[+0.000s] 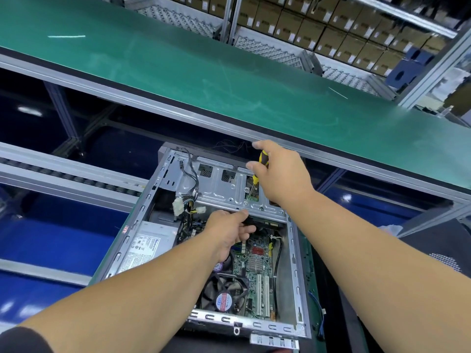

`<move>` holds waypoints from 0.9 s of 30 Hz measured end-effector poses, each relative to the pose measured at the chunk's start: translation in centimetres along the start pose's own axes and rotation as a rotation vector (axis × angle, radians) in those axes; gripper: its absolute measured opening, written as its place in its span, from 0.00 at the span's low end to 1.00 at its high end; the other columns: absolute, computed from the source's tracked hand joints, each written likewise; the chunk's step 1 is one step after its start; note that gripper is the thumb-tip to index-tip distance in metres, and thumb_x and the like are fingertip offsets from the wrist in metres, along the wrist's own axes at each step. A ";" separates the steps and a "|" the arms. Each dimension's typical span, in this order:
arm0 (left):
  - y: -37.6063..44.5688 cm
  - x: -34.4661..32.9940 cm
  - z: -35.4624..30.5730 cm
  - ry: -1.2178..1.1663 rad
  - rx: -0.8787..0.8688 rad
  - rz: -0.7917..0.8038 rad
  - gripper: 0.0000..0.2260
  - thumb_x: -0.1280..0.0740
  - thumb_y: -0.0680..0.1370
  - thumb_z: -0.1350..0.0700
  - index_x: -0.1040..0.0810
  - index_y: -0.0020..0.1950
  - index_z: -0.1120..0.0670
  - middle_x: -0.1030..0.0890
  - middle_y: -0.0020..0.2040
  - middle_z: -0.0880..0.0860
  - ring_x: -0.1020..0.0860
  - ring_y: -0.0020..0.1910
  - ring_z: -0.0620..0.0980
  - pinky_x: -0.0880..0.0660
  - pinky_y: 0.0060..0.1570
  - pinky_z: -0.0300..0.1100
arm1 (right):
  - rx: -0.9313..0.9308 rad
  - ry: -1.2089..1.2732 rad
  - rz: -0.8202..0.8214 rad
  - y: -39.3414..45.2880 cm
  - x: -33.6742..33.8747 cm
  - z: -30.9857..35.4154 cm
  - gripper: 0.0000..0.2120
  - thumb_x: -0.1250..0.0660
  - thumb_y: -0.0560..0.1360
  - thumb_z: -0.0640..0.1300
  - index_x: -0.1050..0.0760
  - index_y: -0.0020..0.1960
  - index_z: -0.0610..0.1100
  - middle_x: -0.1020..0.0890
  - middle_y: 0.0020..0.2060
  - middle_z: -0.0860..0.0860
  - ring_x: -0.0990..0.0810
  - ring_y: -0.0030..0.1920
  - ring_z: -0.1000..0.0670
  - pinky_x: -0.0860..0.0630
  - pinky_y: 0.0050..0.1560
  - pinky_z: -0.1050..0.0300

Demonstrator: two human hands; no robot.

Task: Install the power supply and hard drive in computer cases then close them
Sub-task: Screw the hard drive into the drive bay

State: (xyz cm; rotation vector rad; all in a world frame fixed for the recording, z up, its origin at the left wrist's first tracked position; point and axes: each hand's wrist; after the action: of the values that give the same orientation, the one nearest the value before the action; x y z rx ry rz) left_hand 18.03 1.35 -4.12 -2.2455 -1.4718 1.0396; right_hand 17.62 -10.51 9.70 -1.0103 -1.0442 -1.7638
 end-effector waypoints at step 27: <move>-0.1 0.4 -0.1 0.059 -0.030 0.047 0.13 0.27 0.80 0.56 0.26 0.56 0.62 0.16 0.31 0.52 0.13 0.45 0.57 0.23 0.31 0.39 | 0.004 0.446 0.073 -1.4 -0.6 -2.2 0.28 0.35 0.83 0.48 0.38 0.78 0.67 0.19 0.56 0.62 0.22 0.39 0.60 0.26 0.39 0.69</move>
State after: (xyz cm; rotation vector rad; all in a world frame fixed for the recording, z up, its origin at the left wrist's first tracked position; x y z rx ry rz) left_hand 18.12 1.77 -4.17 -2.3210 -1.4261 0.9628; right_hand 16.10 -11.94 8.07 -0.6005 -0.7185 -1.8137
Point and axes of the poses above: each hand's wrist, its own y-axis towards the middle knuckle, its own x-axis out of the back of the hand, z = x × y
